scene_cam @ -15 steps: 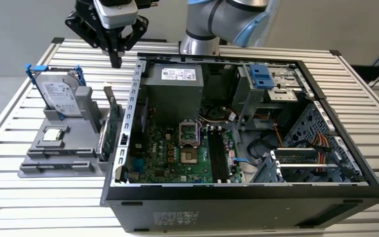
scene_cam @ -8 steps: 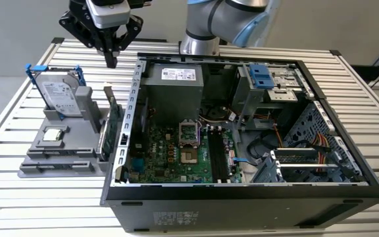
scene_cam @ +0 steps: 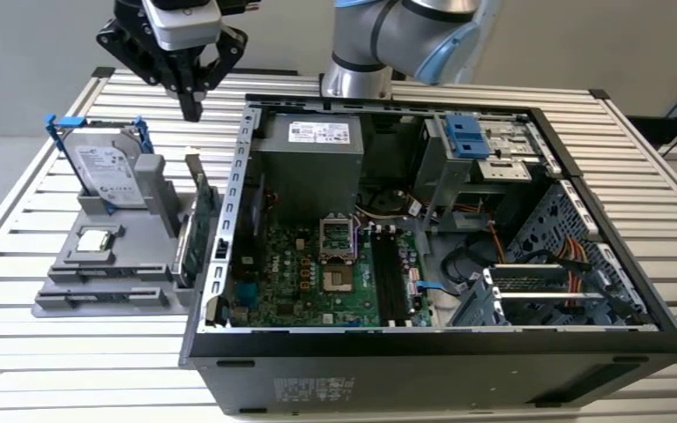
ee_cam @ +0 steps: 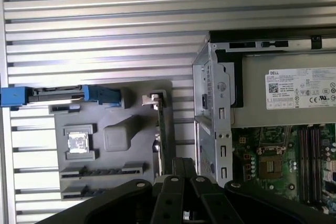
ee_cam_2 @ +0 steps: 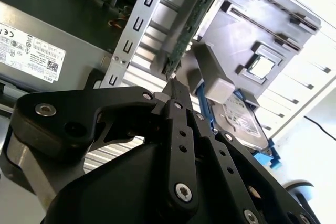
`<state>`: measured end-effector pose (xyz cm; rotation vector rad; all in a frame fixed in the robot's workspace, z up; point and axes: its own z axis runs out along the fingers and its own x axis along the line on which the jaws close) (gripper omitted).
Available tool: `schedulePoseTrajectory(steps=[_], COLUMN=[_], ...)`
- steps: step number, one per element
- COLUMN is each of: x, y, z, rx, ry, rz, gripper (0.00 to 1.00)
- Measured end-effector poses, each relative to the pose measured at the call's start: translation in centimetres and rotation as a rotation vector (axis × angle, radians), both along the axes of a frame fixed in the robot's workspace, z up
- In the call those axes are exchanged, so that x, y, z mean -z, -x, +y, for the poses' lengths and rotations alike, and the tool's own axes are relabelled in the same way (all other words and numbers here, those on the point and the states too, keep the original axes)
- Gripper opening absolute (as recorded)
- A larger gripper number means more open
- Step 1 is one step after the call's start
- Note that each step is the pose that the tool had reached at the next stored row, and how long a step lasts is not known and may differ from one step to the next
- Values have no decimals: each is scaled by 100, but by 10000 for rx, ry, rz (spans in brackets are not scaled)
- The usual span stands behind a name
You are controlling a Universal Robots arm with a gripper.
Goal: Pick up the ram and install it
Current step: 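Reach for the ram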
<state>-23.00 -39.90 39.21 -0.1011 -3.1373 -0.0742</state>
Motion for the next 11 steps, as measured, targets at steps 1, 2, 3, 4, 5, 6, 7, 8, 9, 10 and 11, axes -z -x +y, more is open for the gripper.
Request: schedulePoseTrajectory(steps=[1, 2, 3, 4, 5, 6, 7, 8, 9, 10, 11], x=[0, 0, 0, 0, 0, 0, 0, 0, 0, 0, 0], y=[6, 12, 16, 19, 23, 26, 28, 31, 33, 35, 37], z=[0, 0, 0, 0, 0, 0, 0, 0, 0, 0, 0], rx=[0, 0, 0, 0, 0, -1, 0, 0, 0, -1, 0], ry=[0, -1, 0, 0, 0, 0, 0, 0, 0, 0, -1], rz=[-1, 0, 0, 0, 0, 0, -1, 1, 1, 2, 3], gripper=[0, 0, 0, 0, 0, 0, 0, 0, 0, 0, 0])
